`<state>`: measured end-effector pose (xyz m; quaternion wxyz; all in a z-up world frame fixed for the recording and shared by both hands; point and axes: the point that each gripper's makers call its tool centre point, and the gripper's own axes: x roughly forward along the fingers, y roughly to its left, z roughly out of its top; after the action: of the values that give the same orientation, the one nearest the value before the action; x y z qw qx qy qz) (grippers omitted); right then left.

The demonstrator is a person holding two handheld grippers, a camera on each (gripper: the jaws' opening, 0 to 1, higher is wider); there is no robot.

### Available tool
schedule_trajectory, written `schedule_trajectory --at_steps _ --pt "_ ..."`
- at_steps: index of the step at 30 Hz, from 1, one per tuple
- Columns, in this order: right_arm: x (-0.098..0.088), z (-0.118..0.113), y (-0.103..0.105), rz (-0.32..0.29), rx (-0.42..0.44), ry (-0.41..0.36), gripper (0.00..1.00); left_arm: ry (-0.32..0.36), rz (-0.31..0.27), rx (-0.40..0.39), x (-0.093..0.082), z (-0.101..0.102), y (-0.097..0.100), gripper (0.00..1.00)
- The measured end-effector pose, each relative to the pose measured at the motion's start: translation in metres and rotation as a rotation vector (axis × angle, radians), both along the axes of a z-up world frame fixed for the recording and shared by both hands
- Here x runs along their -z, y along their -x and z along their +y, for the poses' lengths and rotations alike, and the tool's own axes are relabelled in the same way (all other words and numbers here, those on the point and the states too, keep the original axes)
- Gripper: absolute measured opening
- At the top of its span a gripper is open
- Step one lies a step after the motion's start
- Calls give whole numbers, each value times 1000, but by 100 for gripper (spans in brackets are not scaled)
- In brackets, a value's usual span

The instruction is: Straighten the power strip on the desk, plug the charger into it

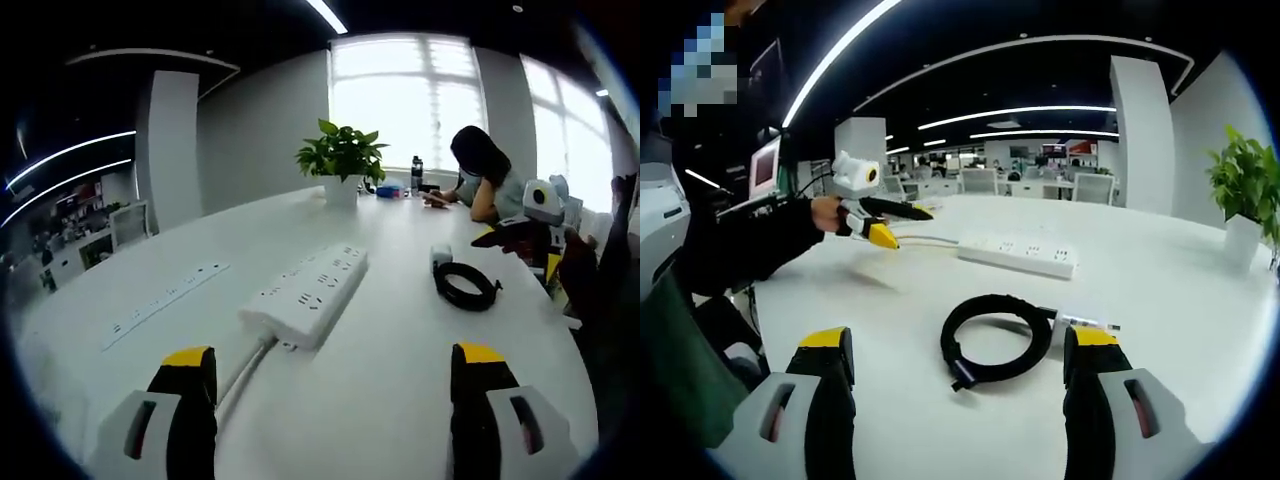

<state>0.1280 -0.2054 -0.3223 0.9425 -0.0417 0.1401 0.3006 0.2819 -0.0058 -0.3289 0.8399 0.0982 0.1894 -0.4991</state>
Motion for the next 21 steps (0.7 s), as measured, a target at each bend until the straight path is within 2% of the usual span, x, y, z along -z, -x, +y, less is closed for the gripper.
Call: schedule_trajectory --at_steps 5,13,21 --pt "0 2 0 0 -8 -1 86 -3 -5 -22 -1 6 -1 99" --pt "0 -2 1 1 0 0 86 13 -2 -58 0 17 7 99" --pt "-1 4 2 -4 -17 4 86 25 3 -73 2 24 17 99"
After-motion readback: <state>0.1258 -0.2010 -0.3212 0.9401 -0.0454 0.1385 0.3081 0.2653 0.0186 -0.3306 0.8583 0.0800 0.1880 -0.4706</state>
